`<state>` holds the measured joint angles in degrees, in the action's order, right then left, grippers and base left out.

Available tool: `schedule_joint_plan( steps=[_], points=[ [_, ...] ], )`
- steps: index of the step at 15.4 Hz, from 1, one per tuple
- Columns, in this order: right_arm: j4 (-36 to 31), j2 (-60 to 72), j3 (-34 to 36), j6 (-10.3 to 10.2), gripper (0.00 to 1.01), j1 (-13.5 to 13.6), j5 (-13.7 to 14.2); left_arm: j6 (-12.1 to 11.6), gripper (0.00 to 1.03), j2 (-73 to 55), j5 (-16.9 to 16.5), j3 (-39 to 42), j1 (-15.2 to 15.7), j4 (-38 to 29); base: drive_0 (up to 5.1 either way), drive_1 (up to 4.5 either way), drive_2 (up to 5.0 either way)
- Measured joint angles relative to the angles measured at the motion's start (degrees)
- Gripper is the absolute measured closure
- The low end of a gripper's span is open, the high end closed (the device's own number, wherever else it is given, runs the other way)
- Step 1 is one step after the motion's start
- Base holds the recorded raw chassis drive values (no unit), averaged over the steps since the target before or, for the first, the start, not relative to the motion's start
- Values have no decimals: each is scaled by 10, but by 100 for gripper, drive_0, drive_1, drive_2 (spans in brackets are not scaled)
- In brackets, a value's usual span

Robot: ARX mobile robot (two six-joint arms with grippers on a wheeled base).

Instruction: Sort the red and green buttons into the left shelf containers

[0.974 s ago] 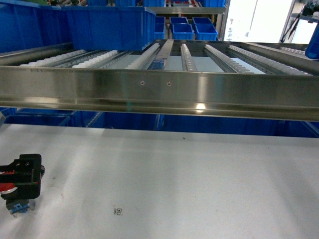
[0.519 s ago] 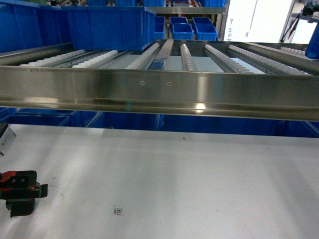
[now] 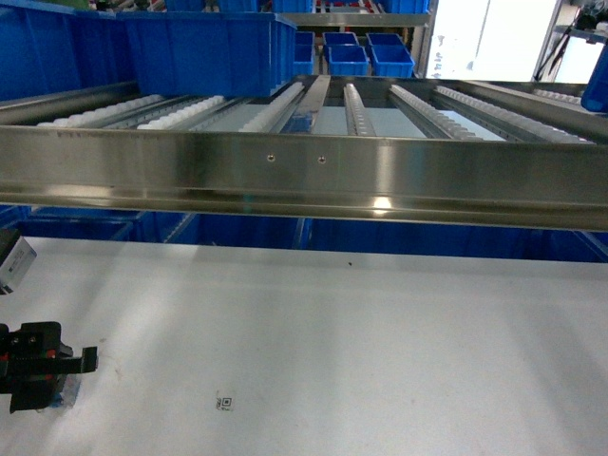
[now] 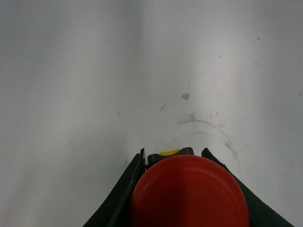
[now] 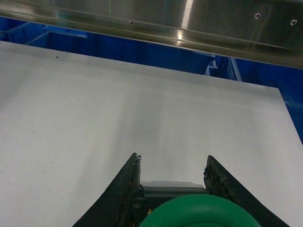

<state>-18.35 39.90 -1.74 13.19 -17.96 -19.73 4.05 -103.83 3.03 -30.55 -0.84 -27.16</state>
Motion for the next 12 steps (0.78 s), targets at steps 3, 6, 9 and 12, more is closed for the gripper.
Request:
schedule_joint_plan(
  steps=[3, 6, 9, 12],
  points=[
    [0, 0, 0, 0, 66, 0, 0, 5, 71, 48, -17, 0, -1, 20, 0, 0, 0],
    [0, 0, 0, 0, 66, 0, 0, -18, 72, 412, -51, 53, 36, 167, 0, 0, 0],
    [0, 0, 0, 0, 66, 0, 0, -21, 72, 522, -13, 51, -36, 256, 0, 0, 0],
    [0, 0, 0, 0, 66, 0, 0, -26, 72, 526, 3, 41, -64, 256, 0, 0, 0]
  ],
)
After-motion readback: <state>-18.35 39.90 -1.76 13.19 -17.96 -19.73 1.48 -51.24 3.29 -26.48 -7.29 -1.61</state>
